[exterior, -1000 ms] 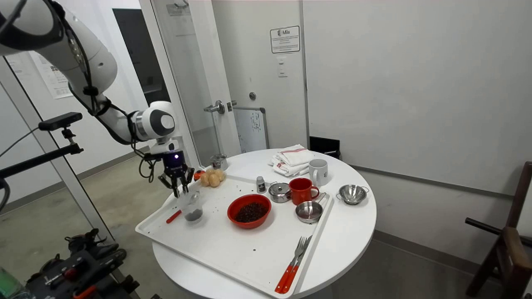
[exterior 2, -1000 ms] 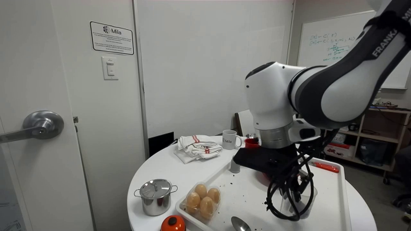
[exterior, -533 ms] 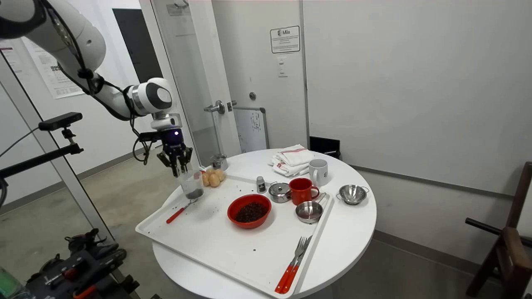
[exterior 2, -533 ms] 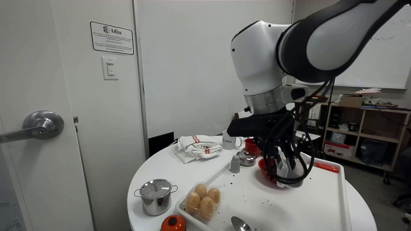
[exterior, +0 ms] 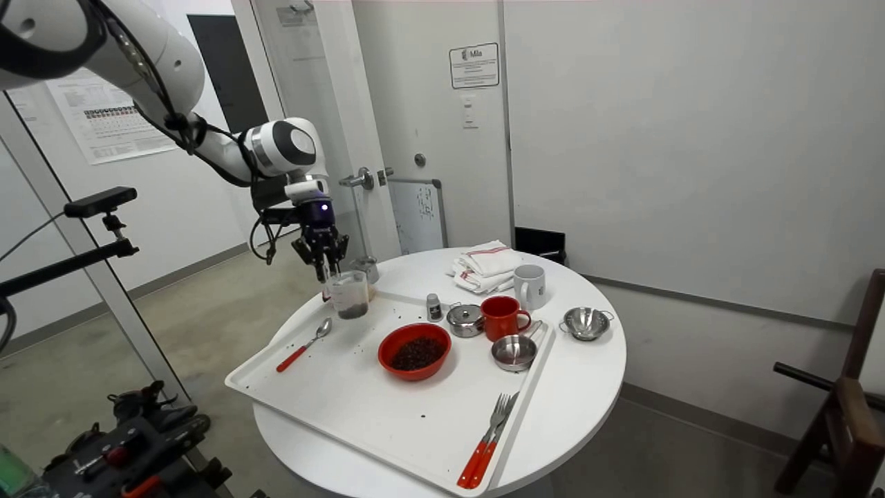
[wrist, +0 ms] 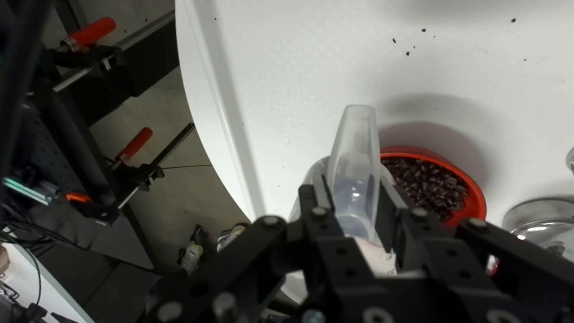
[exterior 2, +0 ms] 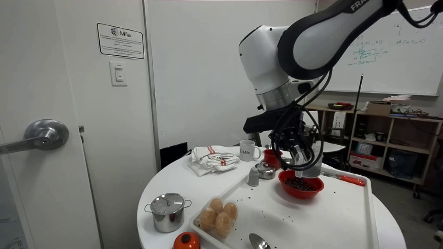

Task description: Pour the contents in the clear jug into the red bowl

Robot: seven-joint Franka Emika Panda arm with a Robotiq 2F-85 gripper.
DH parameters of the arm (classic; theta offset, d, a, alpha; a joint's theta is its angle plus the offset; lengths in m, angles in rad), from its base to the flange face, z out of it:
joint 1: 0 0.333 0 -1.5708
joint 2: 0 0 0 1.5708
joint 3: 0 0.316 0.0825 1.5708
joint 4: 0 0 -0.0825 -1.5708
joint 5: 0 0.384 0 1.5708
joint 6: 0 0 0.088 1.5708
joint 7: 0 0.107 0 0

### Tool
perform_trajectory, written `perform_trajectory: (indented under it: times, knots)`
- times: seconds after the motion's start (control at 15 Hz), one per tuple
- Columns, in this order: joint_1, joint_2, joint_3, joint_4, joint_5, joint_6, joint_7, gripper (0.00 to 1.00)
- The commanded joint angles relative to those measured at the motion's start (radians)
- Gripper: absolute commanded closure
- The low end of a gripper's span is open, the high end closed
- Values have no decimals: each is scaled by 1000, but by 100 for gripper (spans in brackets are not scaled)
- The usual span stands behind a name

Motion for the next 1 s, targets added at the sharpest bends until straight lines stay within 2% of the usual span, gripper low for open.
perform_trajectory:
  times: [0.0, 0.13, 0.2, 0.33, 0.4, 0.6, 0.93]
  knots:
    - [-16, 60, -4, 66, 4, -28, -39, 93]
    - [-16, 71, 0, 54, 7, -11, -47, 93]
    - [-11, 48, -7, 28, 4, -2, -21, 73]
    - [-11, 61, -7, 28, 5, -1, -24, 73]
    - [-9, 63, -7, 29, 5, -1, -24, 93]
    - [-36, 56, 11, 42, 47, -32, -86, 93]
    - [-123, 60, 9, 49, 197, -52, -173, 93]
